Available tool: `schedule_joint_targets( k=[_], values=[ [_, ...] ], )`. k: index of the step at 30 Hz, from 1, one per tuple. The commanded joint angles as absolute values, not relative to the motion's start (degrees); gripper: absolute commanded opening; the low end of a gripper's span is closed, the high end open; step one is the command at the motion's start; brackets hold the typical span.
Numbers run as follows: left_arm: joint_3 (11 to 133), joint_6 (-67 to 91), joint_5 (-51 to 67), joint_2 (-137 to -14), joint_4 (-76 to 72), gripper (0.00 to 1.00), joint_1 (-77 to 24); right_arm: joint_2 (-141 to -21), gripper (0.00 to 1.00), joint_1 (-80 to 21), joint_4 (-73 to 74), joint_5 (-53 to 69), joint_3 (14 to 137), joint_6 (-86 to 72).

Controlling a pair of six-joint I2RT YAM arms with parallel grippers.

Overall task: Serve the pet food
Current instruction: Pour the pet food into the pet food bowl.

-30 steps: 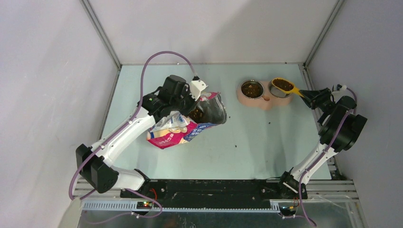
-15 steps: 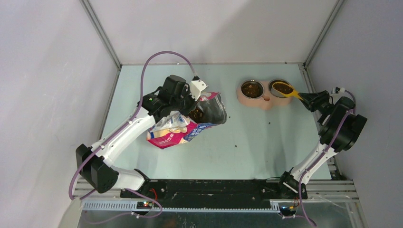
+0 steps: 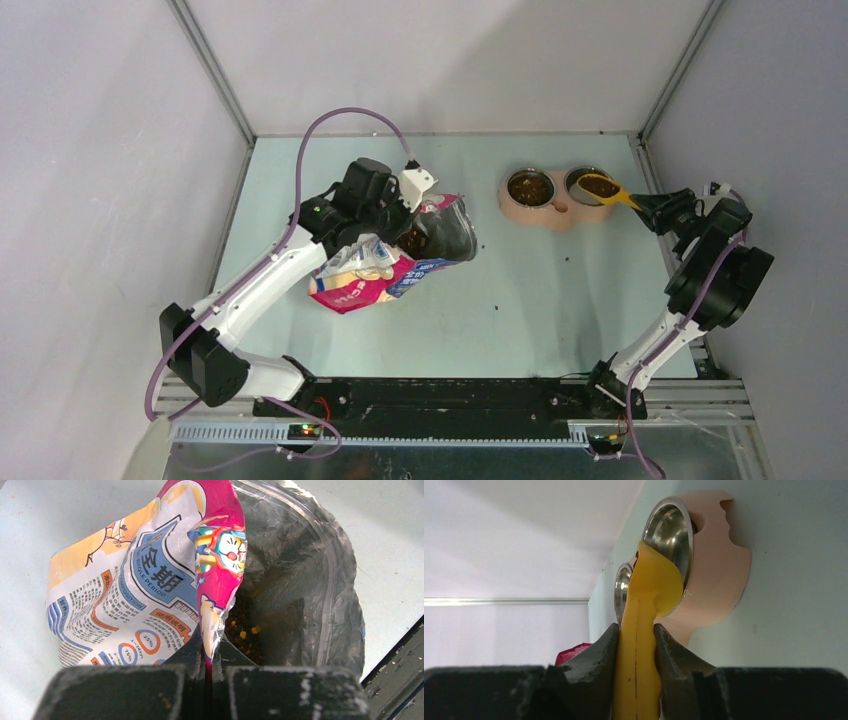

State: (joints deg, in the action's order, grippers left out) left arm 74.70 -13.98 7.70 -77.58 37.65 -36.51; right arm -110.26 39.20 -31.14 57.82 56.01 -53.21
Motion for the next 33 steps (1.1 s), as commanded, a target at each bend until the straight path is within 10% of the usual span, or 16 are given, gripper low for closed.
schedule_joint_targets(
  k=[1, 33],
  values=[
    [74.88, -13.70, 10.70, -76.48, 34.29, 0.00, -37.13, -105.01, 0.00, 39.64, -28.15, 51.75, 57.66, -50.85],
    [74.40, -13.72, 10.63, -75.41, 34.16, 0.00, -37.18, -96.05, 0.00, 33.75, -5.29, 41.33, 64.84, -36.95]
  ],
)
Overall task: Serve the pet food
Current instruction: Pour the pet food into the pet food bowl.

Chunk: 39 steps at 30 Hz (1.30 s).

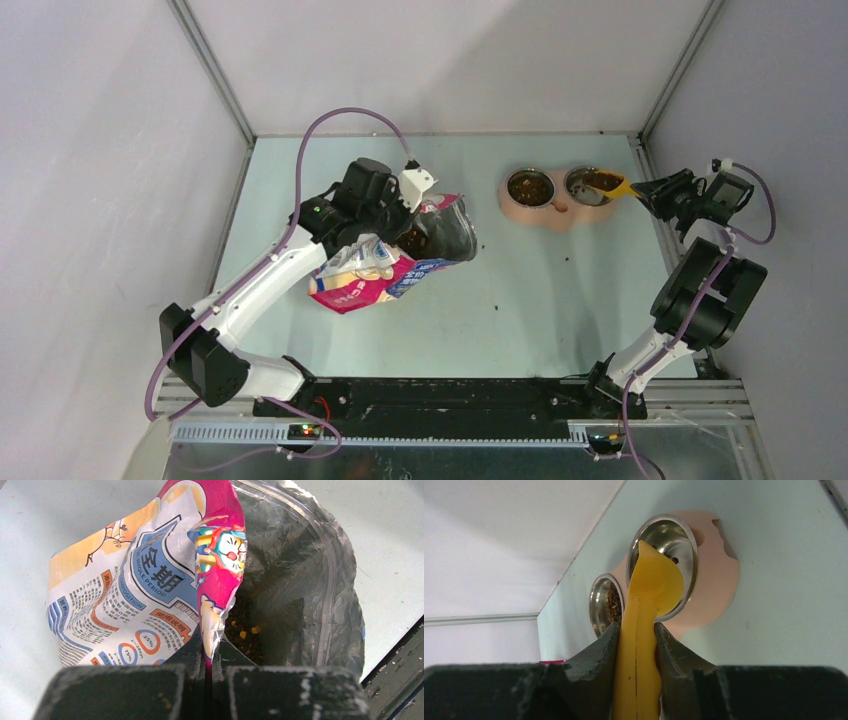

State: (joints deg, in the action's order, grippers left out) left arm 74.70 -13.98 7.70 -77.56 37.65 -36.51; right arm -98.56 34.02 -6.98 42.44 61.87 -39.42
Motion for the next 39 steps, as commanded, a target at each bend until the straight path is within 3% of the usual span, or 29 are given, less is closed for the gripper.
schedule_joint_targets(
  k=[1, 25, 39],
  values=[
    [74.43, -13.78, 10.63, -75.41, 34.13, 0.00, -37.18, -95.73, 0.00, 33.71, -4.93, 41.03, 64.88, -36.76],
    [74.27, -13.77, 10.62, -74.89, 34.17, 0.00, -37.13, -93.57, 0.00, 30.85, 8.25, 33.73, 71.53, -27.51],
    [74.44, -13.64, 10.79, -74.88, 34.25, 0.00, -37.17, -91.58, 0.00, 24.18, 16.89, 20.77, 77.50, -15.05]
  ],
)
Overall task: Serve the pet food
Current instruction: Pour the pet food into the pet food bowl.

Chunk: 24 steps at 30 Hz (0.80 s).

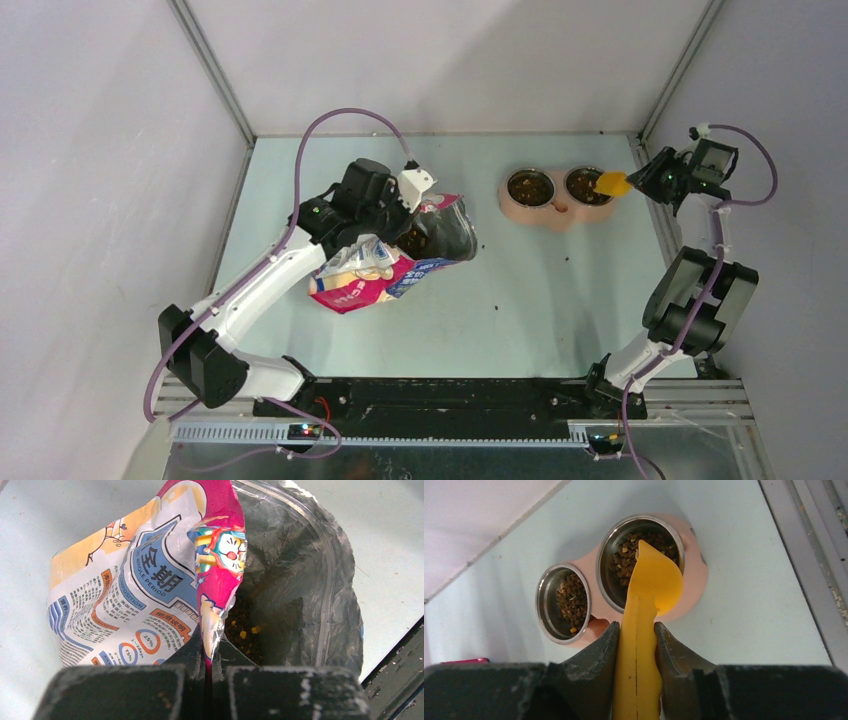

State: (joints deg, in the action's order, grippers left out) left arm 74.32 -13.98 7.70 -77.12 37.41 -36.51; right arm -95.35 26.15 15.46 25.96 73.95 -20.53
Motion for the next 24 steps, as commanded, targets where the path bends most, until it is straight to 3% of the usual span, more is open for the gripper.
schedule_joint_targets(
  k=[1, 13, 24],
  values=[
    [74.44, -13.67, 10.80, -74.88, 34.22, 0.00, -37.17, -91.45, 0.00, 23.82, 17.06, 20.41, 77.64, -14.11],
    [74.44, -13.63, 10.90, -74.67, 34.22, 0.00, -37.18, -87.56, 0.00, 14.10, 17.71, 6.21, 78.15, -0.83],
    [74.37, -13.68, 10.88, -74.04, 34.32, 0.00, -37.13, -87.14, 0.00, 11.66, 17.28, 6.65, 78.17, 0.90]
  ],
)
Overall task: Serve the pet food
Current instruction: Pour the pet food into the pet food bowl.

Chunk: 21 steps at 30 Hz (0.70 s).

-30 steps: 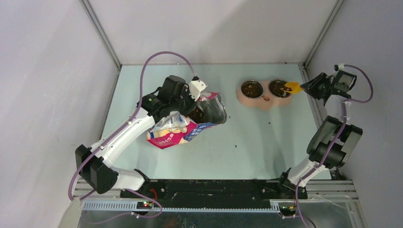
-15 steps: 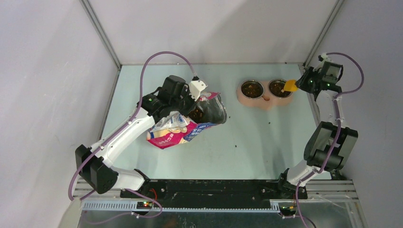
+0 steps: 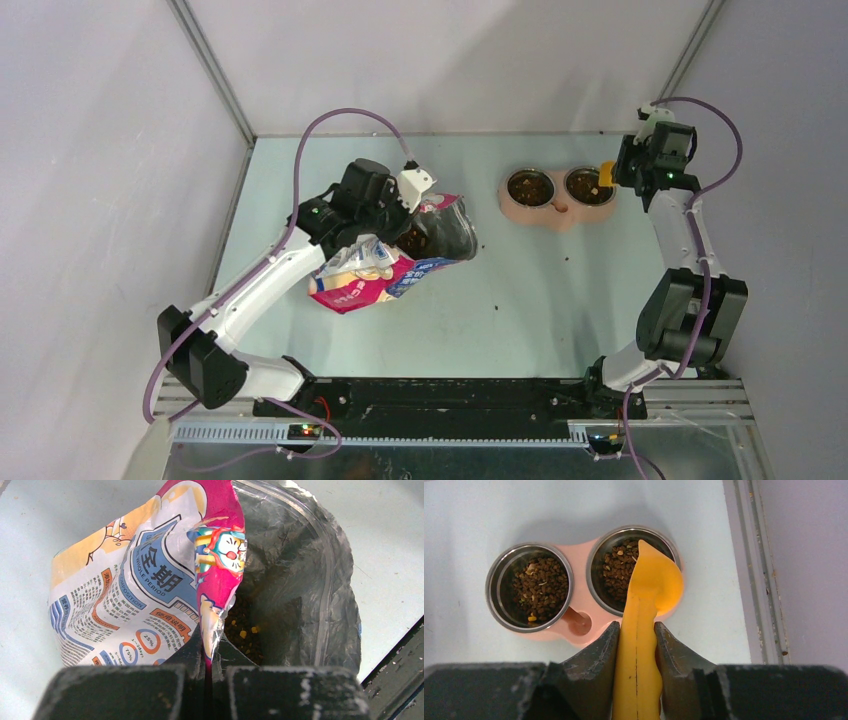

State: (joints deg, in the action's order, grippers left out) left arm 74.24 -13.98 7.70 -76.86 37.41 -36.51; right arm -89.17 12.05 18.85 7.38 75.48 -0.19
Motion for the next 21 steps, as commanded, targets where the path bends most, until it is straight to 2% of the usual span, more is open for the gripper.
schedule_joint_targets(
  k=[1, 9, 21],
  values=[
    [74.36, -13.68, 10.89, -73.95, 34.35, 0.00, -37.14, -87.07, 0.00, 11.63, 17.50, 6.75, 78.15, 0.80],
    [74.35, -13.59, 11.06, -73.92, 34.29, 0.00, -37.17, -85.33, 0.00, 11.79, 18.68, 7.24, 78.20, -1.27],
    [74.56, -13.53, 11.11, -74.11, 34.30, 0.00, -37.18, -81.16, 0.00, 20.81, 18.57, 32.67, 78.19, -21.37]
  ],
)
